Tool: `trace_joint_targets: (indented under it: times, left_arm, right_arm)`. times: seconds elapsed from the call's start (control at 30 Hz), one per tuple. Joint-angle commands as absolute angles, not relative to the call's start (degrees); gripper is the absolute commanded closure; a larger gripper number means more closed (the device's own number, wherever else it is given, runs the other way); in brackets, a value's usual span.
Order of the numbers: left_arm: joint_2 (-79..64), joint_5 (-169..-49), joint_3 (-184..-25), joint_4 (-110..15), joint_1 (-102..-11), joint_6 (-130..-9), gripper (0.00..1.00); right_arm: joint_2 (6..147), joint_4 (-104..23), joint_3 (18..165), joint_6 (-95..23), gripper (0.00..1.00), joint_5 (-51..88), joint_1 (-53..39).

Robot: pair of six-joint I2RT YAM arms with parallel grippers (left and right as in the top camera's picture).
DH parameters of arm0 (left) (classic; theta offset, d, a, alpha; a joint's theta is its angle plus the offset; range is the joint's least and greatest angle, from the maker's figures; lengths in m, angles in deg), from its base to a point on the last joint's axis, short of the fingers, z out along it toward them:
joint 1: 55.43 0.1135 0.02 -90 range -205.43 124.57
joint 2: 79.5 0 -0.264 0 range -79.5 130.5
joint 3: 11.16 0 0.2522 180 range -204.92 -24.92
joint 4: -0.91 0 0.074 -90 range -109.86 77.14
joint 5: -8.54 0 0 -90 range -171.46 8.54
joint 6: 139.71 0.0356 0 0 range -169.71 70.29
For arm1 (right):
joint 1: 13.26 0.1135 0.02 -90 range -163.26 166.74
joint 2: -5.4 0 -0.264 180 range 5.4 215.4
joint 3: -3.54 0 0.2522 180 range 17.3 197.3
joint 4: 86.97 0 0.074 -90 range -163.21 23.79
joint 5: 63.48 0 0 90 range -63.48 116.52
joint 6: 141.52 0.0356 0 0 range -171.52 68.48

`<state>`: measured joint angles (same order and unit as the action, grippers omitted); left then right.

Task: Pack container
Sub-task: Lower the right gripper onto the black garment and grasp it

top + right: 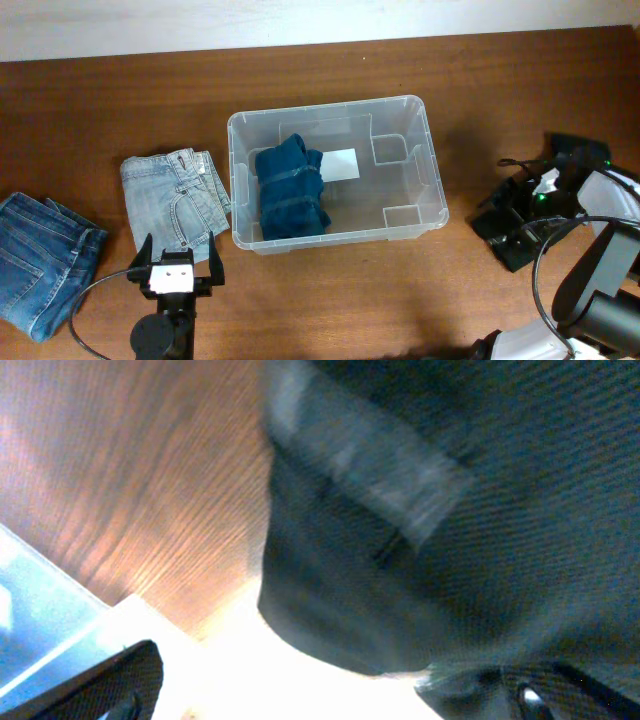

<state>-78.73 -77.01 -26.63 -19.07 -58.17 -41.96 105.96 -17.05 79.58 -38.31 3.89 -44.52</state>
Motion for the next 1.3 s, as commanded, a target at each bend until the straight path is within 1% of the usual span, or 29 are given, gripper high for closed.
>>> trace_joint_targets:
  times: [0.0,0.17,0.3,0.37,0.63,0.73,0.9,1.03,1.27]
  left_arm:
    - [-79.2,-77.6,-26.3,-18.9,-57.8,-41.2,0.01]
    - [-79.2,-77.6,-26.3,-18.9,-57.8,-41.2,0.01]
    - [-79.2,-77.6,-26.3,-18.9,-57.8,-41.2,0.01]
    - [-79.2,-77.6,-26.3,-18.9,-57.8,-41.2,0.01]
    - [-79.2,-77.6,-26.3,-18.9,-57.8,-41.2,0.01]
    - [-79.2,-77.6,-26.3,-18.9,-57.8,-41.2,0.01]
    - [-79.2,-77.6,-26.3,-18.9,-57.9,-41.2,0.0]
    - [-79.2,-77.6,-26.3,-18.9,-57.9,-41.2,0.01]
    - [-79.2,-77.6,-26.3,-18.9,-57.9,-41.2,0.01]
  right_arm:
    - [104.1,-14.2,83.8,-39.6,0.0,1.2,-43.7]
    - [95.5,-7.4,92.1,-38.7,0.01,11.0,-44.0]
    - [90.2,-7.8,93.0,-34.5,0.01,17.6,-46.2]
    - [89.7,-7.6,93.0,-34.6,0.02,18.5,-47.9]
    - [91.5,-9.6,89.9,-37.2,0.01,18.1,-57.2]
    - [92.1,-11.8,87.3,-37.9,0.01,14.4,-59.3]
    - [93.4,-16.7,82.8,-38.7,0.01,13.4,-59.0]
    - [95.5,-22.9,77.9,-38.6,0.01,13.0,-59.0]
    - [100.6,-26.9,76.4,-38.6,0.01,8.9,-59.0]
